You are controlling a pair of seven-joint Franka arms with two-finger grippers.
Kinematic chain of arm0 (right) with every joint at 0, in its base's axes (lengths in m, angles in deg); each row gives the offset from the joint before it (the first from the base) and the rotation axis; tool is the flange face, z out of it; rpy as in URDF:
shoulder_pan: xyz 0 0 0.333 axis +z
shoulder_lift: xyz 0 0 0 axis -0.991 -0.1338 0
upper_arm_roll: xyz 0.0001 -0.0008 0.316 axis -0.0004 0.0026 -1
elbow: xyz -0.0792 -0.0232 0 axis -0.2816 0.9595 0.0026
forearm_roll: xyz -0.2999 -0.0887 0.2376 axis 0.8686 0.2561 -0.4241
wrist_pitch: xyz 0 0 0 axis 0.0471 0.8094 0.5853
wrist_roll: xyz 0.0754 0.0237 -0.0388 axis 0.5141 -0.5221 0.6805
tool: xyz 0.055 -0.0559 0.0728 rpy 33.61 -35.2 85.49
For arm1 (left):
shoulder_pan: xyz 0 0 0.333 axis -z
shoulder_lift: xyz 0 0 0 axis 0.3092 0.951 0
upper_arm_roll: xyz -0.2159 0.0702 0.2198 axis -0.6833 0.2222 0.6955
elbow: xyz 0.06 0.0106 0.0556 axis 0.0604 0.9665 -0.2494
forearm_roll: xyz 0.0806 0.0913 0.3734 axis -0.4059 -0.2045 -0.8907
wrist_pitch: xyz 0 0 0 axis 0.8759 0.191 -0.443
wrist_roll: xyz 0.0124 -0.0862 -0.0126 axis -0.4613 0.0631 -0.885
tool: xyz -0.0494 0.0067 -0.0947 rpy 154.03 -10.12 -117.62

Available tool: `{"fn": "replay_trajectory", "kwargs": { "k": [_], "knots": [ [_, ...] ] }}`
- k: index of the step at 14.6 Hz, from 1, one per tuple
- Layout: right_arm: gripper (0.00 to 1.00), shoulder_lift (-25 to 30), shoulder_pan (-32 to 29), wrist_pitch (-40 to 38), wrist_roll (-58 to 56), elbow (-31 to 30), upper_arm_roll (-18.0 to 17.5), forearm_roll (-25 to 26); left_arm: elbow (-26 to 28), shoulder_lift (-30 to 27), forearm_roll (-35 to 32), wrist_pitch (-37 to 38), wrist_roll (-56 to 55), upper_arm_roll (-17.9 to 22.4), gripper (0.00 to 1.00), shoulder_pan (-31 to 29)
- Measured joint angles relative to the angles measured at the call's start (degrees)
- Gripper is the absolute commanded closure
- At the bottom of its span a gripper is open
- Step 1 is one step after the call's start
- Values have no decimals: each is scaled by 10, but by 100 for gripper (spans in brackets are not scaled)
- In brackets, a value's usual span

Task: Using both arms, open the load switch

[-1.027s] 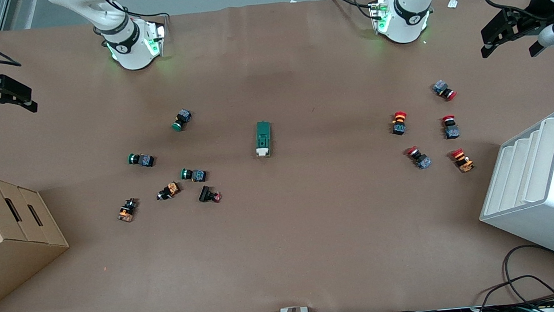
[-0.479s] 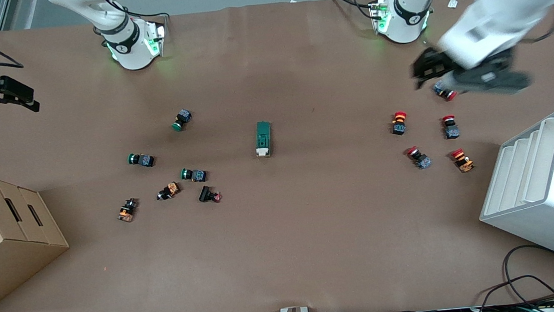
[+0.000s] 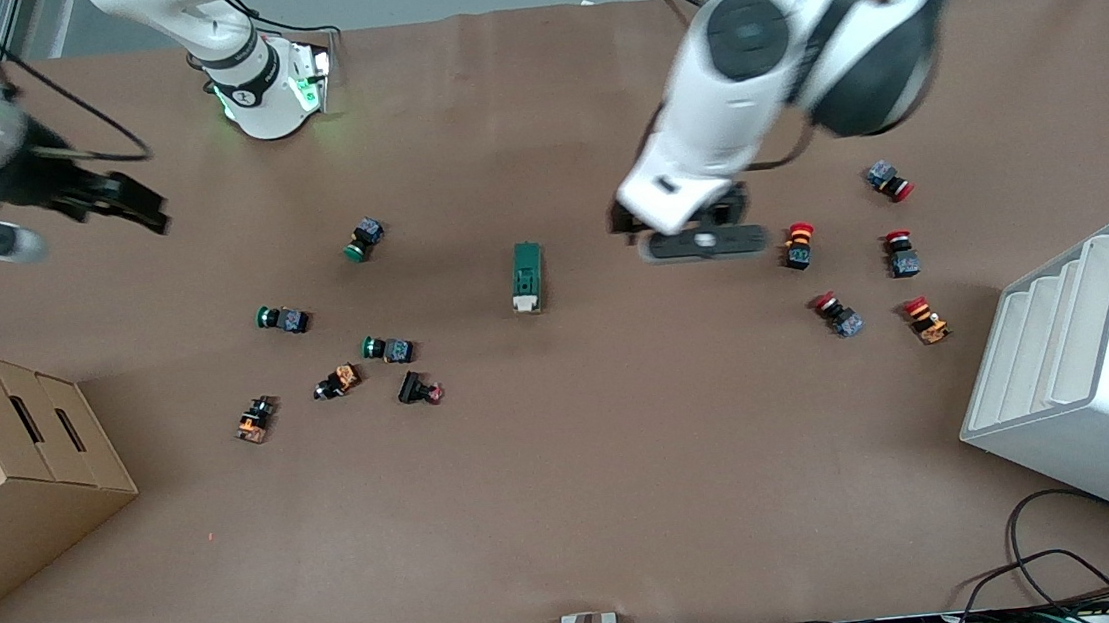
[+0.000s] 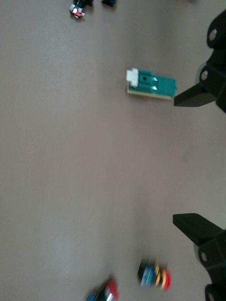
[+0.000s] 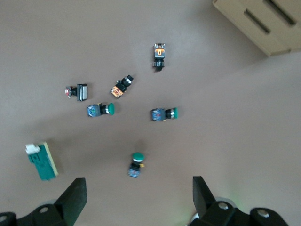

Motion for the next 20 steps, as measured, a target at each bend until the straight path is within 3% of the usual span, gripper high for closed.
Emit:
{"fn": "replay_trajectory", "kwargs": {
  "k": [5, 9, 14, 20],
  "knots": [
    [0, -112, 114, 44, 320, 14, -2, 0, 6, 100, -147, -81, -293, 0, 0, 139],
    [0, -254, 172, 88, 512, 93, -1, 0, 45, 133, -259, -128, -456, -1, 0, 194],
    [0, -405, 185, 104, 582, 202, 1, -19, 75, 172, -466, -136, -657, -1, 0, 274],
    [0, -452, 190, 144, 630, 222, 2, -75, 116, 232, -738, -121, -875, 1, 0, 318]
  ]
}}
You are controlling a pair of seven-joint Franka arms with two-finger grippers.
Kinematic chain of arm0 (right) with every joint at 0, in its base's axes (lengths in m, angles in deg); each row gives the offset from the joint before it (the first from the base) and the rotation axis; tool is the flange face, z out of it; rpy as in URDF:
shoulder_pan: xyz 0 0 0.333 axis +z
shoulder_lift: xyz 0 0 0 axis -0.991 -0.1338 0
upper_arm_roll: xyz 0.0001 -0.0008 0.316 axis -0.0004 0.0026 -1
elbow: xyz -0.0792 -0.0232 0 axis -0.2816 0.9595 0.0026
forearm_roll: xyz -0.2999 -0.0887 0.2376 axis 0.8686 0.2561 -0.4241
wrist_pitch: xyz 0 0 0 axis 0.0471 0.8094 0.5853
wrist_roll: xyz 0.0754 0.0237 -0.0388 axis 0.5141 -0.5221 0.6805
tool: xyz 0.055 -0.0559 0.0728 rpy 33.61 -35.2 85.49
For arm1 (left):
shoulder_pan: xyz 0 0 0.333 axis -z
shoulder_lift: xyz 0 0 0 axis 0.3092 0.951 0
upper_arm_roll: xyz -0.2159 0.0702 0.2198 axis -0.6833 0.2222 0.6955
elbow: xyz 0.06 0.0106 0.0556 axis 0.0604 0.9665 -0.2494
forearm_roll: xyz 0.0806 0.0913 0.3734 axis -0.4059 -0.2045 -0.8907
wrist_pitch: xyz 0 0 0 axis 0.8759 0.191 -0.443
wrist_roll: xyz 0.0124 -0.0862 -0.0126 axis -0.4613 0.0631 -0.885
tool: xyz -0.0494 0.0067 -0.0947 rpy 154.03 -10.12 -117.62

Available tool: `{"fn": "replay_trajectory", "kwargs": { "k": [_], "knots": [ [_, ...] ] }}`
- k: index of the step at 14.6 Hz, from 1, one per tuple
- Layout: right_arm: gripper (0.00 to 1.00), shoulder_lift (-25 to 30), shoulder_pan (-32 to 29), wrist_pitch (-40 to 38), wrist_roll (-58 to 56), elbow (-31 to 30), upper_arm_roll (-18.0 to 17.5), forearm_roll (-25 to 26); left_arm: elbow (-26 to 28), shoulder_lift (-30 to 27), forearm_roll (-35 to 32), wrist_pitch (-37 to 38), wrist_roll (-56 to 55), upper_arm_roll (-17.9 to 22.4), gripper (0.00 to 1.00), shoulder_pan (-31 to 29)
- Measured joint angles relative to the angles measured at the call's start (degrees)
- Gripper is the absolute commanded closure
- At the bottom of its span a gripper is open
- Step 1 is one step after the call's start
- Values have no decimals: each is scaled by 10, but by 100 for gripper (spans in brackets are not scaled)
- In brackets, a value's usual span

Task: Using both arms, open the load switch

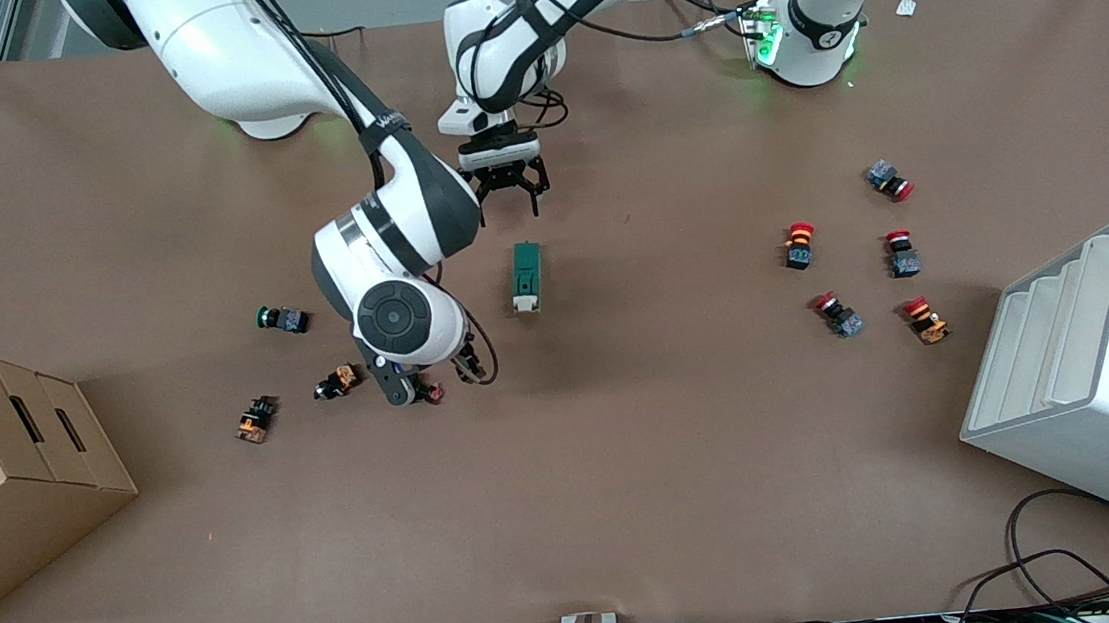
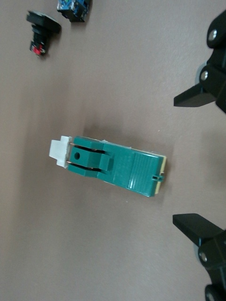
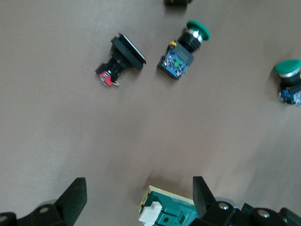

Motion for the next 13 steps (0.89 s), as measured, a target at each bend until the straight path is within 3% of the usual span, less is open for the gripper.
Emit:
{"fn": "replay_trajectory", "kwargs": {
  "k": [8, 13],
  "knots": [
    [0, -80, 64, 42, 93, 2, -1, -50, 11, 66, -220, 123, -77, 9, 2, 13],
    [0, -81, 79, -4, 94, 7, -2, -59, 11, 104, -281, 178, -90, 16, 1, 22]
  ]
}}
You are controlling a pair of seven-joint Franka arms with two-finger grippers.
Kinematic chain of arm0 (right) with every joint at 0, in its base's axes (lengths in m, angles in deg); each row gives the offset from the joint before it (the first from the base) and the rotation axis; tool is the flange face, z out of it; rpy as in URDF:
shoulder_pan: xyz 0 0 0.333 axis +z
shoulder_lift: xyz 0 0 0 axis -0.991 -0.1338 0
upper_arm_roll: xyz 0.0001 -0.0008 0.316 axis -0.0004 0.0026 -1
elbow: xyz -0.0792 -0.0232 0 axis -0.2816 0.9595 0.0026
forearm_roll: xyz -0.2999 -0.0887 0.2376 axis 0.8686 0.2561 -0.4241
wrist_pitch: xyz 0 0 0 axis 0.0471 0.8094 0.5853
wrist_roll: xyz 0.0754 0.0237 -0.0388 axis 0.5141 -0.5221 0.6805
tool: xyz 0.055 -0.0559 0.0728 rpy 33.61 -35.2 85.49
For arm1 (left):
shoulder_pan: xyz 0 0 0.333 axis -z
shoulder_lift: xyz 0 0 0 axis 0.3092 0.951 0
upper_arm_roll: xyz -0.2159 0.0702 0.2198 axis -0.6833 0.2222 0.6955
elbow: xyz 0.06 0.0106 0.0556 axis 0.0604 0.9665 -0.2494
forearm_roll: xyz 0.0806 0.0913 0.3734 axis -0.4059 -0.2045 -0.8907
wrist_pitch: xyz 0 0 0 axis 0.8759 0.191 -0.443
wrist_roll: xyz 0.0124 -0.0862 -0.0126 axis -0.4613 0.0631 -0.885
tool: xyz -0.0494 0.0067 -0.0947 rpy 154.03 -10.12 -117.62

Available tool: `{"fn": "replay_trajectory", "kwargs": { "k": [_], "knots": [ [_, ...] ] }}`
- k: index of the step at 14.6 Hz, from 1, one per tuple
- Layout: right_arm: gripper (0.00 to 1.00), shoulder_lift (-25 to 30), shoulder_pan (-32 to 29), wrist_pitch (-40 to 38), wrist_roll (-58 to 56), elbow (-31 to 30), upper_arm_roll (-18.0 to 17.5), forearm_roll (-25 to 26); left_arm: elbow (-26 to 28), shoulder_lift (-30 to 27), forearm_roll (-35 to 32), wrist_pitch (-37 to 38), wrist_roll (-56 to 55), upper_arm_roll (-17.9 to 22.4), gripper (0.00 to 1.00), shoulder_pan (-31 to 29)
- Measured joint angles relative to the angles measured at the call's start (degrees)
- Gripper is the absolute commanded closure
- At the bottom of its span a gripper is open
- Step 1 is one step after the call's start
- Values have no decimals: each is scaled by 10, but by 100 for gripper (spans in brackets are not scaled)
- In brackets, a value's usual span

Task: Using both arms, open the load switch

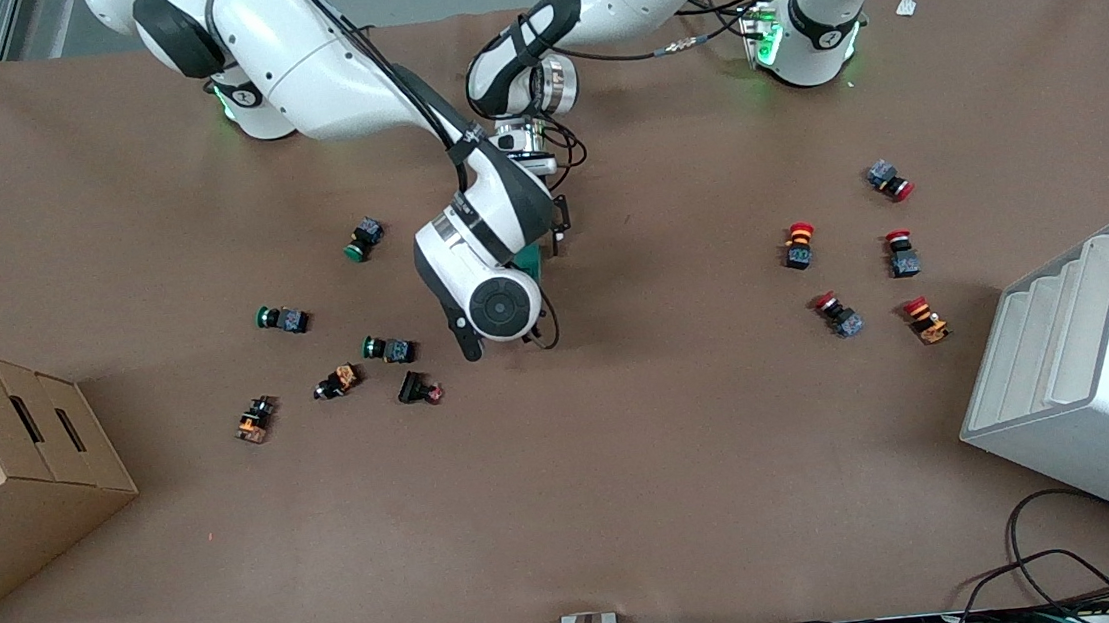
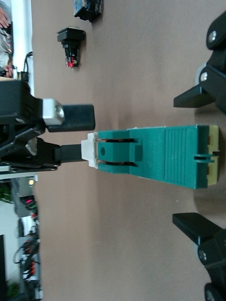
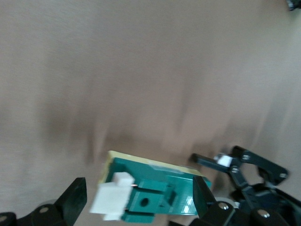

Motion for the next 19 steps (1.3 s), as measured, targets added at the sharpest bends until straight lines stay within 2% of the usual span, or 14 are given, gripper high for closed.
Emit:
{"fn": "replay_trajectory", "kwargs": {
  "k": [8, 19],
  "knots": [
    [0, 2, 12, -96, 2, 24, -1, -1, -1, 8, -14, 27, -12, 17, 1, 31],
    [0, 13, 40, -165, 17, 26, -3, -2, -1, 9, -14, 28, -12, 19, 1, 33]
  ]
}}
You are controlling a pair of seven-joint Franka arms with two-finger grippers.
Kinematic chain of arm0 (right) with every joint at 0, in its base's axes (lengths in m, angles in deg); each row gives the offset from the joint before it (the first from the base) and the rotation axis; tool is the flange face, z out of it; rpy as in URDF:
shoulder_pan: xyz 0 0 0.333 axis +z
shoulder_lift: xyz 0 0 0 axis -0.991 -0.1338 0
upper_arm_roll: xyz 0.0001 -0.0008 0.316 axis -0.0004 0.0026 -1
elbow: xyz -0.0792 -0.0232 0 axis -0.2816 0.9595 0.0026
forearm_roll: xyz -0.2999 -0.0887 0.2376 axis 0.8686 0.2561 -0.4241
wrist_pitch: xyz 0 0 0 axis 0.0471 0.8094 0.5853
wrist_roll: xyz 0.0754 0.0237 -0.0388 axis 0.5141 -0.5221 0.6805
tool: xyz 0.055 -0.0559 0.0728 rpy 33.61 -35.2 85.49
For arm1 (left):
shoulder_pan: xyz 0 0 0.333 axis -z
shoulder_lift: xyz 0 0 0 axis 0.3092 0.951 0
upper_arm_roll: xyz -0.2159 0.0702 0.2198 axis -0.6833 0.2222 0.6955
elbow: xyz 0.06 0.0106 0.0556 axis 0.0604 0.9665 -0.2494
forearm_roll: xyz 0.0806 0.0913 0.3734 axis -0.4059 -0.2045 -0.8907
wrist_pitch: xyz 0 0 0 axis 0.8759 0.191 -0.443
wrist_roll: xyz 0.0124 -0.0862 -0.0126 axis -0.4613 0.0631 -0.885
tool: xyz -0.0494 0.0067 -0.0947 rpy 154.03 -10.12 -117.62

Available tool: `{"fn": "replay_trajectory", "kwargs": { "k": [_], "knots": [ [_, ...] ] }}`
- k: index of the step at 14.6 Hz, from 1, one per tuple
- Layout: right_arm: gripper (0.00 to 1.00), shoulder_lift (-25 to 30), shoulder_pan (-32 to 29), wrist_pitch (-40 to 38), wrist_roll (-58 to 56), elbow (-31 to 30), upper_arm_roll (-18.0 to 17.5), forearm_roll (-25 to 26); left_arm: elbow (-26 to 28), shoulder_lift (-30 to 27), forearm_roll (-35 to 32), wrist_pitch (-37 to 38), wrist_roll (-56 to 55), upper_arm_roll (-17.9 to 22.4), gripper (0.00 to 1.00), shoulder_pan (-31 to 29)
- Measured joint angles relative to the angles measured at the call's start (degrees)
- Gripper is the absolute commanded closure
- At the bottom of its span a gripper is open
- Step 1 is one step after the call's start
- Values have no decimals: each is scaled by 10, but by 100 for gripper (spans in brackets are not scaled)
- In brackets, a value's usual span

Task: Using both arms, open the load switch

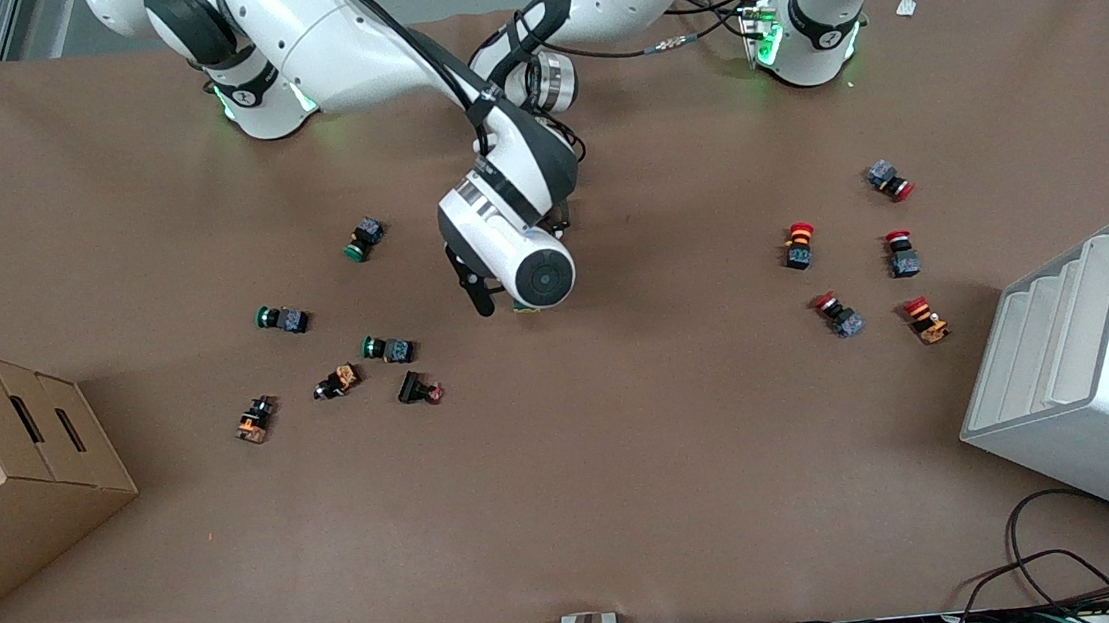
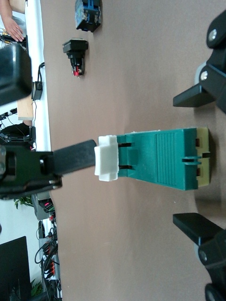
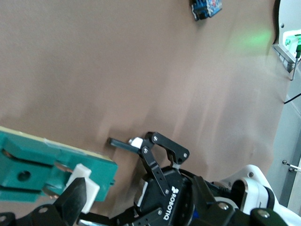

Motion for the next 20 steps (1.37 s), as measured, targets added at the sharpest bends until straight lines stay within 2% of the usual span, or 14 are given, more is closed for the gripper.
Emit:
{"fn": "replay_trajectory", "kwargs": {
  "k": [4, 9, 14, 18, 20],
  "knots": [
    [0, -1, 19, 0, 11, -6, 1, 0, 0, 0, 0, 0, 0, 0, 1, 0],
    [0, -2, 19, 23, 11, -34, 3, 0, 0, 0, 0, 0, 0, 1, 1, 0],
    [0, 1, 13, 21, 11, -31, 12, 0, 0, 0, 0, 0, 0, 1, 1, 0],
    [0, 33, -43, 5, -45, 5, 20, 3, 0, 0, 0, 0, 0, 1, 1, 0],
    [0, 64, -86, 2, -143, 14, 21, 44, 0, 0, 0, 0, 0, 1, 1, 0]
  ]
}}
